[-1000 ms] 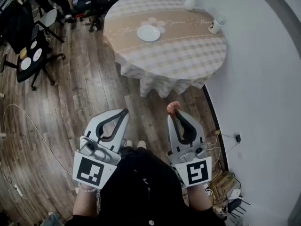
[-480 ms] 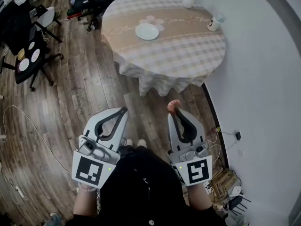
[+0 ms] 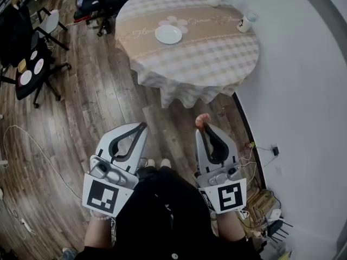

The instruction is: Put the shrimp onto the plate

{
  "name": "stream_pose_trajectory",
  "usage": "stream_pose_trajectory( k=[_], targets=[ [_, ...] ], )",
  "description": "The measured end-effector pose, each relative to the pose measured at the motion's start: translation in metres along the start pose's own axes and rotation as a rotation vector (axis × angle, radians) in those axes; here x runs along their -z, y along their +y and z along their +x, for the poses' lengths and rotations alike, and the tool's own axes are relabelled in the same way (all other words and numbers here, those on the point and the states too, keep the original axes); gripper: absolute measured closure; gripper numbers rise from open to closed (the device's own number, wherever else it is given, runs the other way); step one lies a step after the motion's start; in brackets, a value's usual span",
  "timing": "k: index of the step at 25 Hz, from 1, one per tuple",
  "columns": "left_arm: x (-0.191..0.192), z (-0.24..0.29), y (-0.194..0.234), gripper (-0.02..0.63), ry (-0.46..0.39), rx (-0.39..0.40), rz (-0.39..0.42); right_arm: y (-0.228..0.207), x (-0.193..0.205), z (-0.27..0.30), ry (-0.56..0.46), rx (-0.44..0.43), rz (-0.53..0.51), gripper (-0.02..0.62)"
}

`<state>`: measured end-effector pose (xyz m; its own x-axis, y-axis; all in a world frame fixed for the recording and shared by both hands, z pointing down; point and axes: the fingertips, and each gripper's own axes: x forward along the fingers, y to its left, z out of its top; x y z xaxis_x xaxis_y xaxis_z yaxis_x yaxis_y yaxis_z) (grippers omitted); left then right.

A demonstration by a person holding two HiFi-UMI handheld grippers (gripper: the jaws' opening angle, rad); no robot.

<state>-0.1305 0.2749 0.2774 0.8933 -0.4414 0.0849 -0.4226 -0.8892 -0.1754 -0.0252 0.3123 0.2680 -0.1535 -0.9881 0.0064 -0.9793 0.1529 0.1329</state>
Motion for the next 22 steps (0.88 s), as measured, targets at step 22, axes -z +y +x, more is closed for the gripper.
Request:
stream_pose_trajectory(
  k=[22],
  targets=[
    [0.012,-0.030,0.016,0.606,-0.017,0.007,-0.005,0.038,-0.003,0.006,-0.005,0.012,-0.015,0.555]
  ],
)
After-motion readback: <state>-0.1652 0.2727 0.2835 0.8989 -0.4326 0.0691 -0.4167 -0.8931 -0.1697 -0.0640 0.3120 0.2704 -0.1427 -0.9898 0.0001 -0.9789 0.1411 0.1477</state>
